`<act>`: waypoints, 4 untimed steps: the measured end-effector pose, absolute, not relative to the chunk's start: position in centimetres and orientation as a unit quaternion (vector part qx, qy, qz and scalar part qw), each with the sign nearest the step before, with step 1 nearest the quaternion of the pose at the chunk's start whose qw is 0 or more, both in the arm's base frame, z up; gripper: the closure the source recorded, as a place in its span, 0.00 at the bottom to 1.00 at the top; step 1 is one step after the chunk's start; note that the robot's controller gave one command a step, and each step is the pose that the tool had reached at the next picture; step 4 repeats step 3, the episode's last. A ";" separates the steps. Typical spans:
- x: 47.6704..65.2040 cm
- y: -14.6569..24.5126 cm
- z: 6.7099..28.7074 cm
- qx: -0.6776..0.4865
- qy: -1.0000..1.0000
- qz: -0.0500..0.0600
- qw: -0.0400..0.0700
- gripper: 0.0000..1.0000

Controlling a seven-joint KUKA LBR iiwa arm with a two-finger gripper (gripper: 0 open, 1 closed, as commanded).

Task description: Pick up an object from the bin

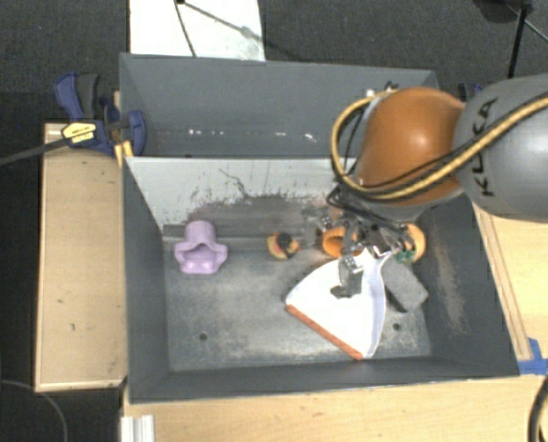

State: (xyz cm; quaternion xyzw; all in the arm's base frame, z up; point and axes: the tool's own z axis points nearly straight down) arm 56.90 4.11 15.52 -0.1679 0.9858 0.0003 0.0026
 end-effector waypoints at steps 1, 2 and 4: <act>56.9 2.1 11.1 -0.089 0.996 0.000 0.002 0.00; 56.8 1.4 7.7 -0.291 0.957 0.000 0.003 1.00; 56.7 1.3 7.2 -0.300 0.954 0.000 0.003 1.00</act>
Offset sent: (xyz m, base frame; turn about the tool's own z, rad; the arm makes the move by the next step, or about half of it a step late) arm -0.0035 -0.0295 -0.0852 -0.2738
